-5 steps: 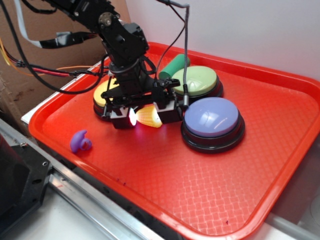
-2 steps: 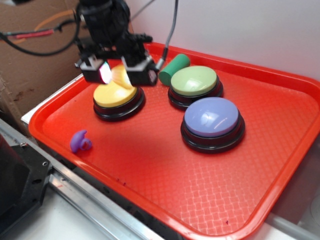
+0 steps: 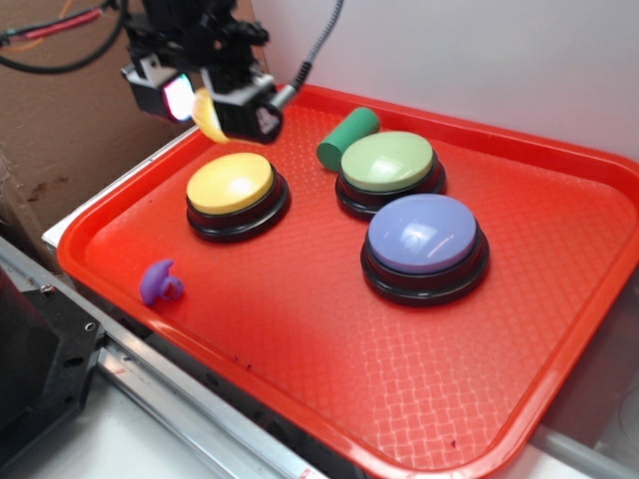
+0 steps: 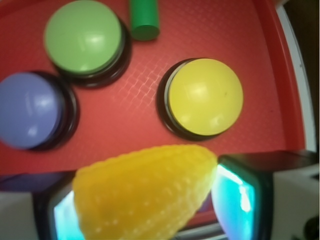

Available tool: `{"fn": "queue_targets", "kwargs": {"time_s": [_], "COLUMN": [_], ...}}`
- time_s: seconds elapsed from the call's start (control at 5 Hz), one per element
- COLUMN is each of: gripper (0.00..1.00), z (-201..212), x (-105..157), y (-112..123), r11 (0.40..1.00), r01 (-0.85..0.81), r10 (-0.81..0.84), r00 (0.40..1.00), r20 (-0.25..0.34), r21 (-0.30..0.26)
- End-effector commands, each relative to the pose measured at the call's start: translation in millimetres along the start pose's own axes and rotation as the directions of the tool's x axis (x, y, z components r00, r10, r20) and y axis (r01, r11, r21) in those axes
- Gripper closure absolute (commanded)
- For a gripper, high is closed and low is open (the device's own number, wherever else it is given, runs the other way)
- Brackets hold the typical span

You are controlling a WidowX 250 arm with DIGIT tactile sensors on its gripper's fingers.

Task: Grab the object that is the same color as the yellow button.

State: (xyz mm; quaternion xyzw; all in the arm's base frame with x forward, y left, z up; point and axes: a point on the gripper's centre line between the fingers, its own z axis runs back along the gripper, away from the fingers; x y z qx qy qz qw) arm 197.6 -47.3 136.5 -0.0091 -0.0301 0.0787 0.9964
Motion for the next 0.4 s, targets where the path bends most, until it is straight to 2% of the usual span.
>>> {"fn": "queue_targets", "kwargs": {"time_s": [0.0, 0.2], "gripper": [1.0, 1.0], "z": [16.4, 7.5], "x": [-0.5, 2.0], "y": [-8.2, -7.2], "r11": [0.996, 0.999], "r01": [0.07, 0.037], "r10": [-0.066, -0.037], "r00": [0.996, 0.998], "r20": [0.065, 0.047], "r21": [-0.047, -0.008]}}
